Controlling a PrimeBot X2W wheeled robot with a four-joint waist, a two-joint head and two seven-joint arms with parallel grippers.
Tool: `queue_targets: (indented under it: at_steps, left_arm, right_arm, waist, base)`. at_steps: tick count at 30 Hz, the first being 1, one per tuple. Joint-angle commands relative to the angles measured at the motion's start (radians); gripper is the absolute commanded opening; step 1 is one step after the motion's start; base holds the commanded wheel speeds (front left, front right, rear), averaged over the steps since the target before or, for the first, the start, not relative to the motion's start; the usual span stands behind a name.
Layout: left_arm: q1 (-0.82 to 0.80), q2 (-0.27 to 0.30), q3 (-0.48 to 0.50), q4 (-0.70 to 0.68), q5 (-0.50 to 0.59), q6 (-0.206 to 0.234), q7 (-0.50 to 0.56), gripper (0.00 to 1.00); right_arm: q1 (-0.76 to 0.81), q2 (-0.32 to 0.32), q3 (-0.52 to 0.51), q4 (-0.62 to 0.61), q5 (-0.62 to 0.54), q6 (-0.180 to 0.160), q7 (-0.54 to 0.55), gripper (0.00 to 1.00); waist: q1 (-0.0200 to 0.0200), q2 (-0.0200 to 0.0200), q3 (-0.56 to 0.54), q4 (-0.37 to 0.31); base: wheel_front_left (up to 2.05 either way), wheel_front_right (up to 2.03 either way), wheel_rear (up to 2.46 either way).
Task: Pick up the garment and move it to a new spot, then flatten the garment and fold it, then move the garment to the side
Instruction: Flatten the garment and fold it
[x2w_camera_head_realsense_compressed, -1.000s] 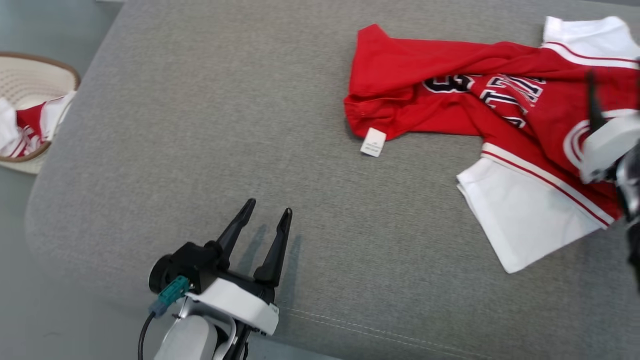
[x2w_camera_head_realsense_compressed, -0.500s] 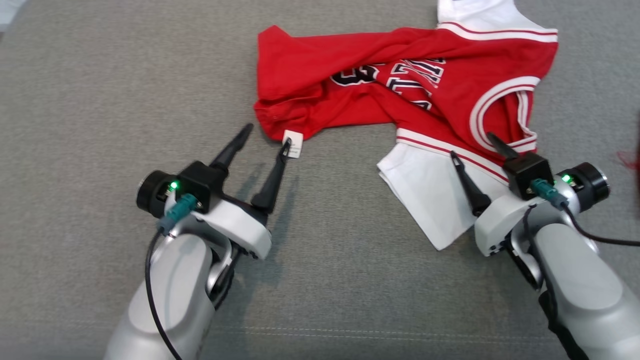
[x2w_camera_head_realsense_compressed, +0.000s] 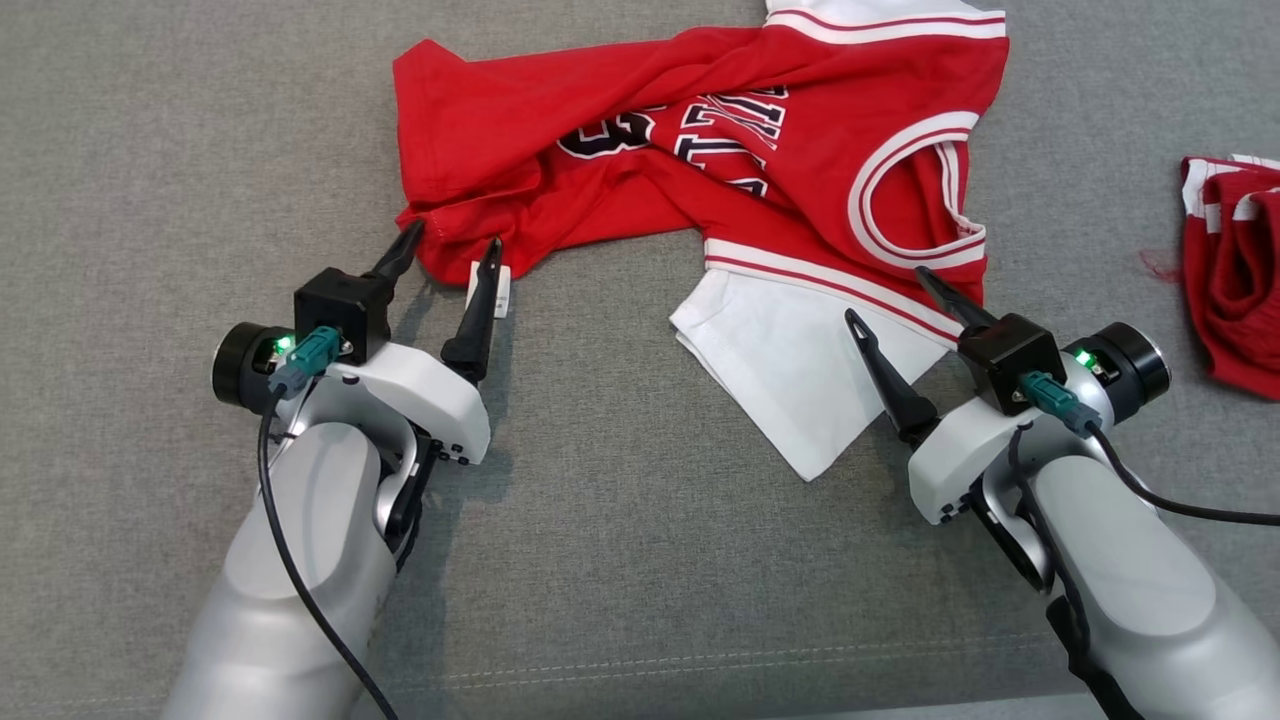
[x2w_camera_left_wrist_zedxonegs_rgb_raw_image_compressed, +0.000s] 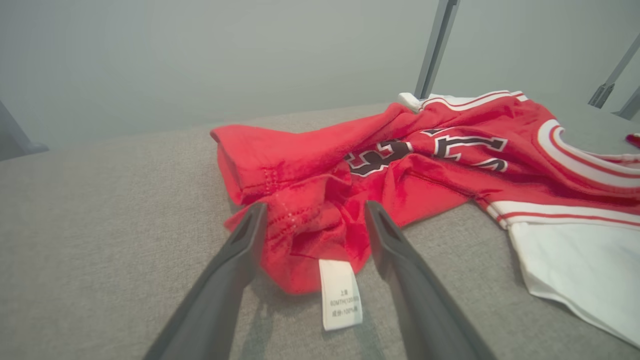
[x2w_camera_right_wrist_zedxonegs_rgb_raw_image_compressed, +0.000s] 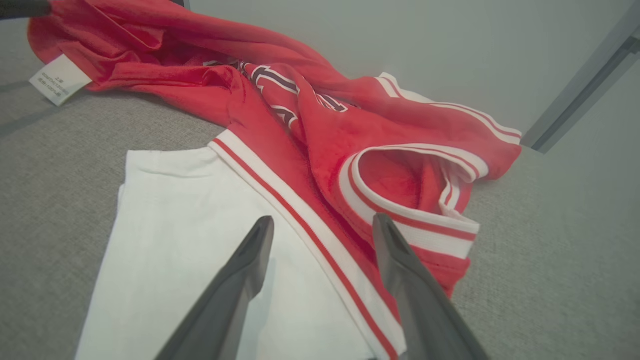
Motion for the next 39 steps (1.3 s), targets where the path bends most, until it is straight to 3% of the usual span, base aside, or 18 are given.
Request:
queue_targets:
  at_steps: [1,9,16,23,33,39]
  left_arm:
    - [-0.037,0.025,0.034,-0.015,0.011,0.005,-0.005,1.00]
    - [-0.058,0.062,0.025,-0.005,0.080,0.015,-0.005,1.00]
    - [-0.127,0.112,-0.072,0.093,0.140,-0.028,-0.005,1.00]
    - [-0.212,0.142,-0.152,0.179,0.148,-0.042,-0.005,1.00]
    - [-0.281,0.178,-0.394,0.261,-0.049,-0.043,0.040,1.00]
    - [-0.296,0.212,-0.499,0.249,-0.173,-0.043,0.069,0.93]
  right_arm:
    - [0.031,0.006,0.014,-0.032,0.005,0.003,0.003,1.00]
    - [0.050,0.018,0.022,-0.037,0.005,0.003,0.014,1.00]
    - [0.060,0.024,0.033,-0.033,0.010,0.003,0.015,1.00]
    - [0.062,0.029,0.044,-0.026,0.015,0.003,0.016,1.00]
    - [0.061,0.032,0.053,-0.014,0.026,0.003,0.014,1.00]
    - [0.062,0.032,0.050,-0.012,0.028,0.003,0.011,1.00]
  waist:
    - [0.0000,-0.0001,0.001,-0.005]
    - [0.0000,-0.0001,-0.007,-0.008]
    - [0.0000,-0.0001,-0.014,-0.002]
    - [0.0000,-0.0001,-0.018,-0.005]
    - [0.0000,-0.0001,-0.013,-0.019]
    - [0.0000,-0.0001,-0.012,-0.016]
  base:
    - [0.00,0.00,0.00]
    - [0.00,0.00,0.00]
    - [0.00,0.00,0.00]
    - [0.00,0.00,0.00]
    - [0.00,0.00,0.00]
    - [0.00,0.00,0.00]
